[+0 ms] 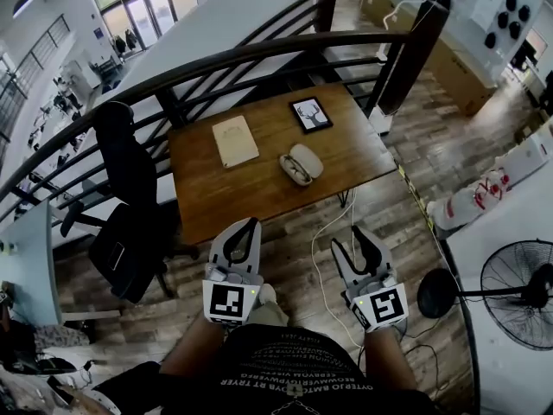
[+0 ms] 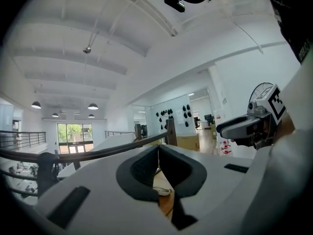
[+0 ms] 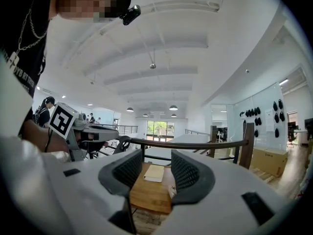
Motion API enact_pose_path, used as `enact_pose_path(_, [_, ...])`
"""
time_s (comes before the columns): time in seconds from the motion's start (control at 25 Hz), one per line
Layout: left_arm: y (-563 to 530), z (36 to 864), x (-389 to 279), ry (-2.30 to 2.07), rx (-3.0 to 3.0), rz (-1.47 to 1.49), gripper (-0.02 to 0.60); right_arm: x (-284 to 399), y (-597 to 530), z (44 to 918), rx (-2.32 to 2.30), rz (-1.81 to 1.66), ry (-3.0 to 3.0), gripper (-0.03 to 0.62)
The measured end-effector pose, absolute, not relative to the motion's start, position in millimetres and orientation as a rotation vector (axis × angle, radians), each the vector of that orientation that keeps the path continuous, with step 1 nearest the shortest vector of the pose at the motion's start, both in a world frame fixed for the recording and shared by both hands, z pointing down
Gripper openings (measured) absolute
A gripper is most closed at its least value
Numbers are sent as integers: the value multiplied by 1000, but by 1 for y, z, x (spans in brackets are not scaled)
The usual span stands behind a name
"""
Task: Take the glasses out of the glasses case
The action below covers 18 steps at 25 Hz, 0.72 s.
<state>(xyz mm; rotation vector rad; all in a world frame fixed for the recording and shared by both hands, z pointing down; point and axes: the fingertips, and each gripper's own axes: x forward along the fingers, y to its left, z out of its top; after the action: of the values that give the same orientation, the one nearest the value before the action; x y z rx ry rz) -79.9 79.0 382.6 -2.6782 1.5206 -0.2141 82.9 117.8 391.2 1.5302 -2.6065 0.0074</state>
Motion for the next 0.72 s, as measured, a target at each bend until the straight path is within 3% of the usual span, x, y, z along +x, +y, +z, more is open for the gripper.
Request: enact_pose_path(0.72, [-18, 384, -119, 1439, -2719, -244, 29, 38, 25, 382, 1559, -14, -2579, 173])
